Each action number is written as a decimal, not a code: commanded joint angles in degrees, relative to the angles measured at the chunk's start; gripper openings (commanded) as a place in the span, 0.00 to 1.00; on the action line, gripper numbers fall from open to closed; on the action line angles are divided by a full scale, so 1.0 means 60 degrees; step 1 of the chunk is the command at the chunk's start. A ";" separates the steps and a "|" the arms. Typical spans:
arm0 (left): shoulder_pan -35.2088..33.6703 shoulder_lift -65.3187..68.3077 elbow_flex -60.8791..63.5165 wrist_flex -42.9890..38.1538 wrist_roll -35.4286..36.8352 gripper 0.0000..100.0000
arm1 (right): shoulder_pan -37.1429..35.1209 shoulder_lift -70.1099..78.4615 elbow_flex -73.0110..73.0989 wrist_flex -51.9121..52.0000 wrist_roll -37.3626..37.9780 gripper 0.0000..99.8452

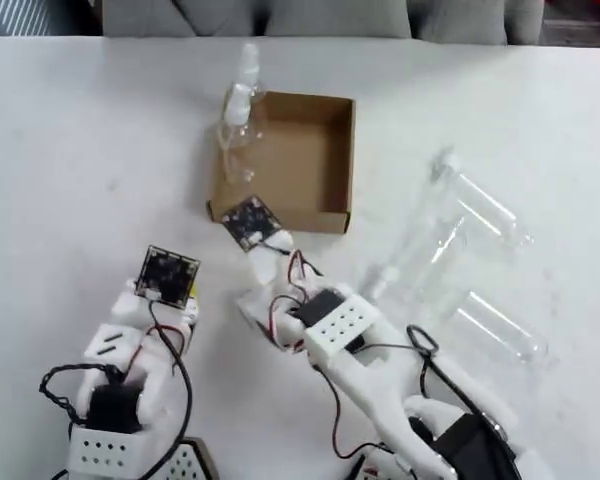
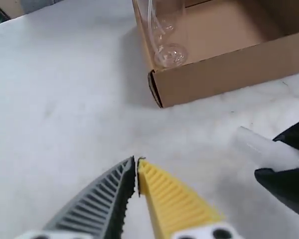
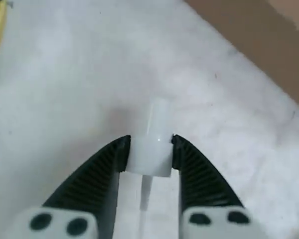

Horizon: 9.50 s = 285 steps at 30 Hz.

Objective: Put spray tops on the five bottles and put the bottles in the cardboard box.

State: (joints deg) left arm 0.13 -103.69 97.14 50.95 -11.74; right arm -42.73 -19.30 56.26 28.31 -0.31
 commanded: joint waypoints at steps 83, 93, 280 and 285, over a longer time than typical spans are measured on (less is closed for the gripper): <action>0.3656 1.6330 -0.9099 -0.0923 0.9040 0.20 | 0.6938 -0.3553 -0.0484 0.3158 0.0938 0.03; 0.3700 1.6623 -0.9099 -0.0982 0.9187 0.20 | 0.6938 -0.3553 -0.0484 0.3158 0.0938 0.03; 0.3304 1.4103 -0.7106 -0.1597 0.4982 0.02 | 1.8073 0.2190 -0.8029 0.8549 1.2806 0.04; 0.3304 1.4103 -0.7106 -0.1582 0.4982 0.02 | 1.9070 0.2659 -0.7311 0.8535 1.2894 0.02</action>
State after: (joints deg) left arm 20.35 -16.48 54.77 42.59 18.77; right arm 68.75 -3.47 11.78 79.03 77.23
